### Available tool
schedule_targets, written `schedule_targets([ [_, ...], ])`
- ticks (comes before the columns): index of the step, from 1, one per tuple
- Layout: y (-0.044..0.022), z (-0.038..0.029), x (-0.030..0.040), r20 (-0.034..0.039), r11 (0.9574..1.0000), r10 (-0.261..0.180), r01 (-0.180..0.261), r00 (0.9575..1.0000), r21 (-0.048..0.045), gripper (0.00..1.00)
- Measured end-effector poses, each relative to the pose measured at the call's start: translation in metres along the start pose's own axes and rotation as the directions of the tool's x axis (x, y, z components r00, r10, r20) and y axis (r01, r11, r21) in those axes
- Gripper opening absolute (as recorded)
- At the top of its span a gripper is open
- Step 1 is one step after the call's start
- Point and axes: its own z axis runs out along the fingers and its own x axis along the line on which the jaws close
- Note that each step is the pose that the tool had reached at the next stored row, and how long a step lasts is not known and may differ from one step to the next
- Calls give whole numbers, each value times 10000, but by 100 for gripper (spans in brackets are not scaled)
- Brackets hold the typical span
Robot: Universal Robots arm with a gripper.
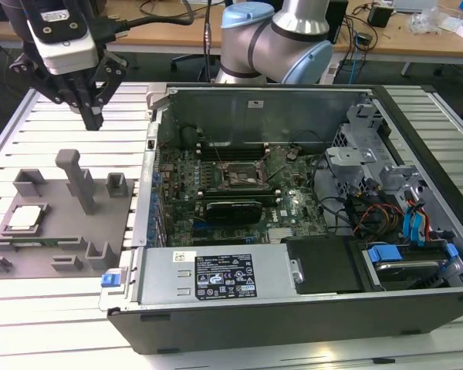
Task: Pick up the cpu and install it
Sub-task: 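Reach for the cpu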
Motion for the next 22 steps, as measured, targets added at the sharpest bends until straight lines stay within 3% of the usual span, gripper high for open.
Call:
schedule_targets([
  [6,-10,1,140,4,10000,1,-1,10000,0,11],
  [9,-17,29,232,3,10000,0,0,10000,0,11],
  [22,-38,130,503,4,10000,0,0,10000,-1,11],
])
